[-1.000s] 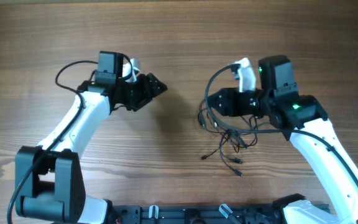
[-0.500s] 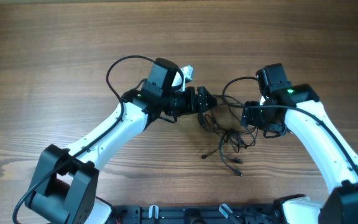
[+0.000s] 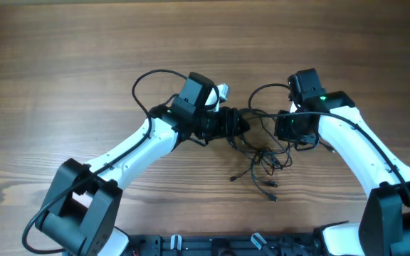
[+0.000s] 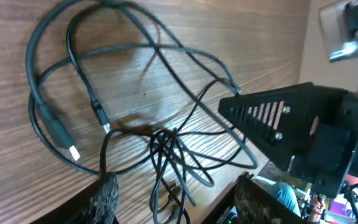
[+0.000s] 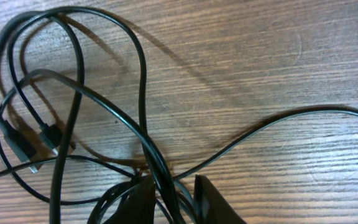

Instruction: Untangle cables

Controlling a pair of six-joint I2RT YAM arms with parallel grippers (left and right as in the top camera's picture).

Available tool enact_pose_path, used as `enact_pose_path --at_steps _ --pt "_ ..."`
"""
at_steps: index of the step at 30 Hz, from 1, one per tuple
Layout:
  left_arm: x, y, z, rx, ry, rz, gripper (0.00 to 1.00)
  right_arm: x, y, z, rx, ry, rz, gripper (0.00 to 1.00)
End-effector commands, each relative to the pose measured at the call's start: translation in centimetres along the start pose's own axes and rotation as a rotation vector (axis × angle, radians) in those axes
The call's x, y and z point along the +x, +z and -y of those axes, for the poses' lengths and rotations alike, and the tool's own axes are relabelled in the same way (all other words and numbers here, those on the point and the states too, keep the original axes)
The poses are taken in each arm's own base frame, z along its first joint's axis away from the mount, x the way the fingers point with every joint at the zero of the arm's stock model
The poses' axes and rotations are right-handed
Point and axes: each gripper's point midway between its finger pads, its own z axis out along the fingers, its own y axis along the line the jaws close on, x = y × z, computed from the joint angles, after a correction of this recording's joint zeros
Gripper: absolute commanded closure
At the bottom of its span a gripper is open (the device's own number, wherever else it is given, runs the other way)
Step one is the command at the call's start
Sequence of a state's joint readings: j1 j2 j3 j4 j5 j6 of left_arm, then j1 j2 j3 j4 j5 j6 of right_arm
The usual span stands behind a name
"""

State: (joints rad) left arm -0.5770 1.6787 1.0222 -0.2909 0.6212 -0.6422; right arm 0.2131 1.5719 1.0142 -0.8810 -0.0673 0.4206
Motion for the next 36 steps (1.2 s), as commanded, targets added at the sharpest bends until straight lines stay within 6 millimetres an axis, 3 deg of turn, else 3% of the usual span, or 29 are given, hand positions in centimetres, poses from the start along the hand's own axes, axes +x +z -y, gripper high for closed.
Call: enact_pose_path --at_steps 1,2,4,5,7,10,11,13,16,17,23,24,27,28,32,33,34,36 --pt "0.8 0.9 -0.6 -0.030 -0.034 -0.029 0.39 2.4 2.0 0.9 0.017 -0.008 -0.078 0.76" --pt "1.1 1.1 -0.6 -0.032 -0.039 -0.039 0.39 2.6 2.2 1.0 0.019 -0.003 -0.082 0.78" --pt "2.1 1.7 -0.1 -0.033 -0.024 -0.064 0.39 2.3 2.4 0.8 0.009 -0.004 -0.067 0.96" --pt "2.5 1.9 -0.1 -0.044 -0.023 -0.073 0.40 2.3 2.4 0.3 -0.019 -0.006 -0.068 0.96" --pt "3.1 2.0 -1.1 -0.101 -0.037 -0.080 0.41 1.7 2.1 -3.0 -0.203 -0.071 -0.057 0.96" --pt "3.6 1.7 -2.9 -0.188 -0.067 -0.082 0.41 0.1 -0.6 -8.9 -0.530 -0.233 0.014 0.96" --pt "3.4 1.4 -3.6 -0.220 -0.065 -0.073 0.43 -2.5 -4.3 -12.0 -0.680 -0.305 0.116 0.96" --pt "2.8 0.9 -4.4 -0.235 -0.089 -0.056 0.42 -4.5 -7.1 -13.2 -0.706 -0.335 0.194 0.96" --pt "0.7 -0.3 -5.6 -0.225 -0.136 -0.005 0.29 -5.4 -13.4 -15.9 -0.840 -0.410 0.255 0.96" --pt "0.1 -0.5 -5.5 -0.201 -0.142 0.004 0.28 -5.5 -14.4 -16.1 -0.861 -0.405 0.261 0.96" --pt "-3.6 -1.5 -4.4 -0.096 -0.104 0.110 0.37 -2.7 -14.6 -17.6 -0.906 -0.393 0.152 0.96" --pt "-4.4 -1.8 -4.3 -0.078 -0.100 0.134 0.45 -2.3 -14.5 -18.0 -0.909 -0.402 0.142 0.96" --pt "-5.7 -3.0 -4.7 -0.044 -0.121 0.163 0.87 -2.1 -14.5 -18.1 -0.909 -0.403 0.136 0.96" --pt "-5.7 -3.3 -5.2 -0.043 -0.140 0.157 0.96 -2.2 -14.5 -18.0 -0.909 -0.402 0.136 0.96" --pt "-5.3 -4.2 -7.2 -0.081 -0.215 0.136 0.96 -2.6 -14.1 -17.6 -0.877 -0.385 0.149 0.96" --pt "-5.3 -4.5 -7.6 -0.089 -0.217 0.136 0.96 -3.0 -13.7 -17.1 -0.846 -0.367 0.157 0.96" --pt "-5.5 -5.5 -8.6 -0.106 -0.208 0.144 0.96 -4.1 -12.3 -15.0 -0.733 -0.278 0.164 0.96" --pt "-6.1 -8.9 -10.8 -0.141 -0.206 0.184 0.96 -5.6 -9.5 -8.6 -0.473 -0.088 0.155 0.96"
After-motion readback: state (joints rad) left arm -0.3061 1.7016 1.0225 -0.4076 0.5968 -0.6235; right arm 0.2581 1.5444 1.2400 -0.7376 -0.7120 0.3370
